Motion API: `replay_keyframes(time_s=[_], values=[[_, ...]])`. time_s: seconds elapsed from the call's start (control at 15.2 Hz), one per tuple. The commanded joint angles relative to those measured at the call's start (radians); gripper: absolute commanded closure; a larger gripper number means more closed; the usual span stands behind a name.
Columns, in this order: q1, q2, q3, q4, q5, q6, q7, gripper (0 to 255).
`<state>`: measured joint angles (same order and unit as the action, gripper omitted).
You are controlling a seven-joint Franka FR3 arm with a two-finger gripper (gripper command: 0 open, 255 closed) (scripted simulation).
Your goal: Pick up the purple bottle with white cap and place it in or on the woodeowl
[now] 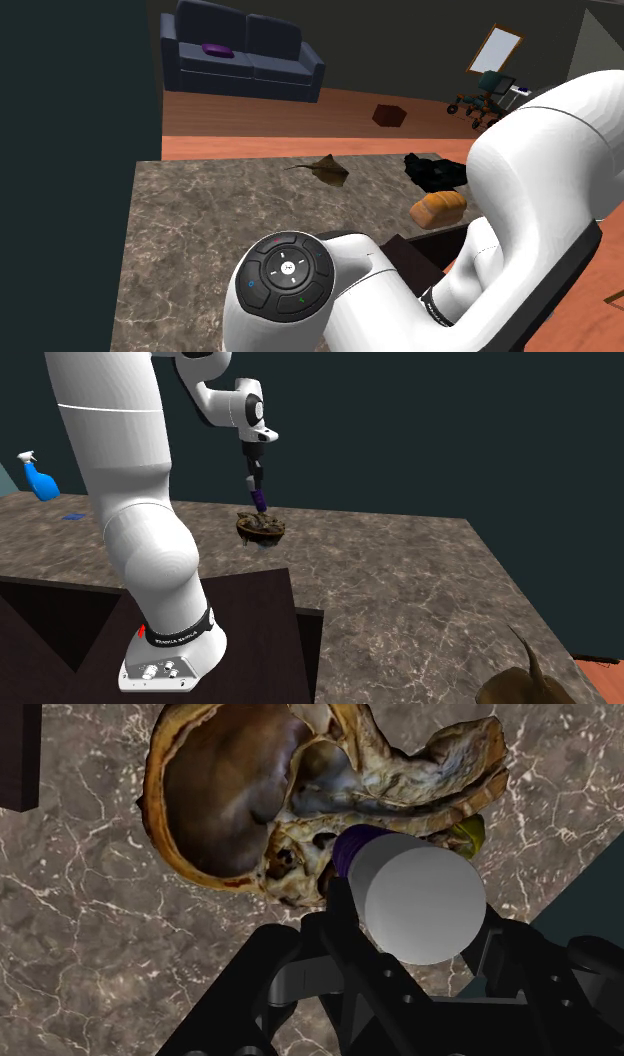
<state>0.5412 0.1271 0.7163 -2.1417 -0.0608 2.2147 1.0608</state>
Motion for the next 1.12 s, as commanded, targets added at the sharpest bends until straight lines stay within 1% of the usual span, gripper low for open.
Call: replay_keyframes(time_s=[0.0, 0.33, 0.59, 1.06], values=[[0.000, 0.000, 0.000, 0.000, 0.000, 0.000, 0.000, 0], [0.000, 0.000, 0.000, 0.000, 0.000, 0.000, 0.000, 0], [-0.015, -0.073, 0.006, 0.066, 0.060, -0.120, -0.043, 0], [-0.015, -0.073, 0.006, 0.066, 0.060, -0.120, -0.043, 0]])
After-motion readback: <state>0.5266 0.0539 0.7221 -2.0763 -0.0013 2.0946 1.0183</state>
